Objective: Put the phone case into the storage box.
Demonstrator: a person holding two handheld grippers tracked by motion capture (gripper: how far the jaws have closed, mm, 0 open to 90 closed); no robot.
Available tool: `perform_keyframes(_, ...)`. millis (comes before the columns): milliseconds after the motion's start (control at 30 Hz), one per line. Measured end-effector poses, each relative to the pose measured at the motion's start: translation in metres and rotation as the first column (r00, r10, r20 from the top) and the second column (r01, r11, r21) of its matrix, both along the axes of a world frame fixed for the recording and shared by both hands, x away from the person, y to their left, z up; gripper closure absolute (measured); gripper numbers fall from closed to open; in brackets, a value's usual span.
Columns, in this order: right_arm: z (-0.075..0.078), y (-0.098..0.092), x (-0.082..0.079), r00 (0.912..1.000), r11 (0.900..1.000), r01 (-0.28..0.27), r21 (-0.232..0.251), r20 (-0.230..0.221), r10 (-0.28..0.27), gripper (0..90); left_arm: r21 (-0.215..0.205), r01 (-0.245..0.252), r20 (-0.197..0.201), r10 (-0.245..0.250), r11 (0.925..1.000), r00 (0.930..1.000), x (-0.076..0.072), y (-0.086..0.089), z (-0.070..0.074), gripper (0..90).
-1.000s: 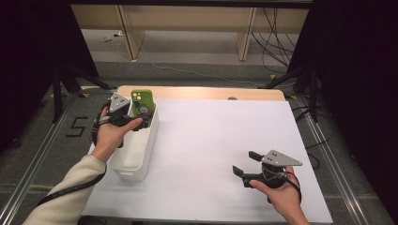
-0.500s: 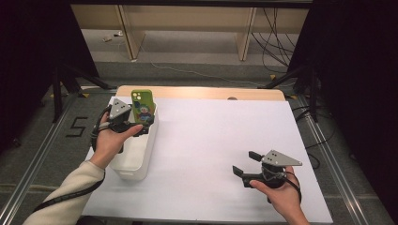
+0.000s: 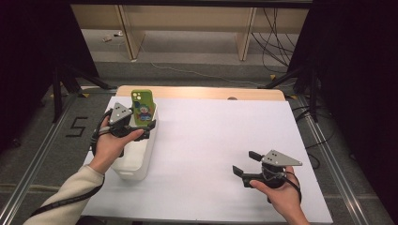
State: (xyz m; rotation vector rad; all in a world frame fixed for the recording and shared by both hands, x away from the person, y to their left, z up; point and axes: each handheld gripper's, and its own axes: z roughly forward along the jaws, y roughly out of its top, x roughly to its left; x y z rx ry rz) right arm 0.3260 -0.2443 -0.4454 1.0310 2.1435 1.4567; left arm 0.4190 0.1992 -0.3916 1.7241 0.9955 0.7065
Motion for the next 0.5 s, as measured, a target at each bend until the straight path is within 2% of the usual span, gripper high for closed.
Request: perform_keyframes(500, 0.0000, 0.0001, 0.0000, 1.0000, 1.000, 0.000, 0.000, -0.001, 0.000, 15.9, 0.006, 0.012, 0.003, -0.012, 0.9999, 0.9999, -0.0070, -0.0013, -0.0014, 6.2)
